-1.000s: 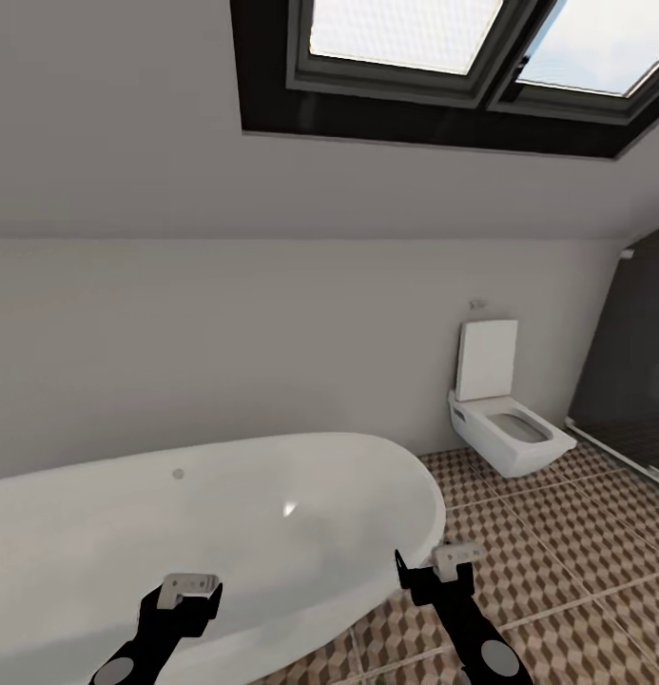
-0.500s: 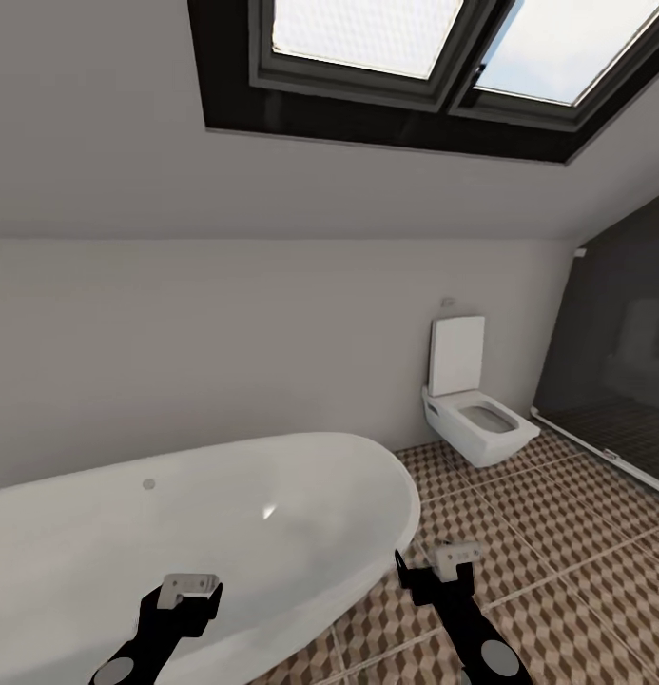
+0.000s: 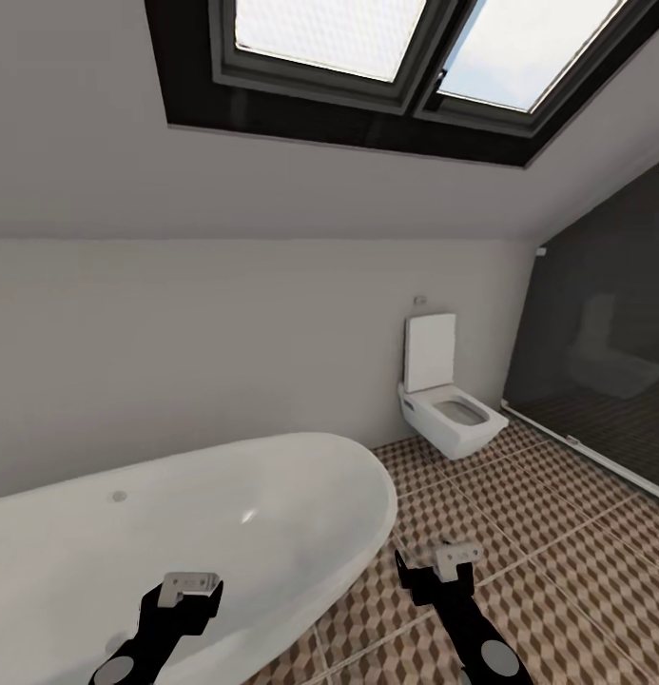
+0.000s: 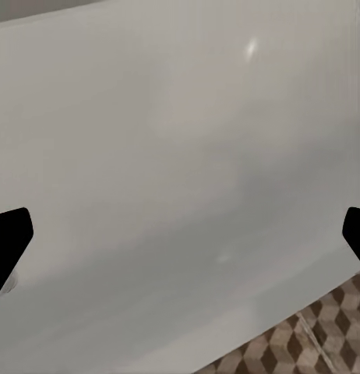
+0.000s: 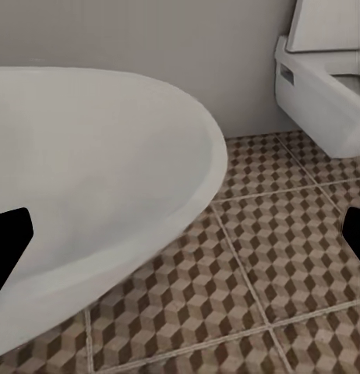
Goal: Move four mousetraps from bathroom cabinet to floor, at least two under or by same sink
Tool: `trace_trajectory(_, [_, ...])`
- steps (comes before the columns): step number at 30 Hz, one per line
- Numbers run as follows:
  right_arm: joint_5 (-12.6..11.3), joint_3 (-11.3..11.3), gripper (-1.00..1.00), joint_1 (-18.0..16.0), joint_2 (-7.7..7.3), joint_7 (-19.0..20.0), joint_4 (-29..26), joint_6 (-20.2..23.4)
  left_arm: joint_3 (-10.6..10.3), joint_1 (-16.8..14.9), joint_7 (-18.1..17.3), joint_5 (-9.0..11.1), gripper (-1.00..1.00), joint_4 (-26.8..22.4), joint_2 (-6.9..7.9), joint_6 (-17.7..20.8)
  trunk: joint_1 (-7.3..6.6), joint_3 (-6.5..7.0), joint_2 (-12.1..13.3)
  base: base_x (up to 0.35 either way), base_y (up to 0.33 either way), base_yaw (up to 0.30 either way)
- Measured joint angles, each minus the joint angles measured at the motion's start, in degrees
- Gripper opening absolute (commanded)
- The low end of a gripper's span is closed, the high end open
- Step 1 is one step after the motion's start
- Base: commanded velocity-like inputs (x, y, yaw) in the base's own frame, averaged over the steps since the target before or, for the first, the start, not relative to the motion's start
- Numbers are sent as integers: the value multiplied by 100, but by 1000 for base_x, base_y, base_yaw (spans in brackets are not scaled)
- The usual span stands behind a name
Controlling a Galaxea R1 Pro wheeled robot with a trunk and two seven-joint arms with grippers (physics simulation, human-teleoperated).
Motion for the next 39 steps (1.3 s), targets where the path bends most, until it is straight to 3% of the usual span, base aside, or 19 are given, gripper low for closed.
trace_trajectory(15, [0, 0, 100, 0, 0, 1, 0, 1, 3, 0, 1, 0, 100, 10, 3, -1, -2, 0, -1, 85, -22, -182])
trace_trajectory(31, [0, 0, 100, 0, 1, 0, -1, 1, 4, 0, 1, 0, 100, 4, 4, -2, -2, 0, -1, 243, -201, -184])
trace_trajectory(39, [0, -1, 100, 0, 1, 0, -1, 2, 8, 0, 1, 0, 100, 6, 6, -3, 0, 0, 0, 90, -255, -188])
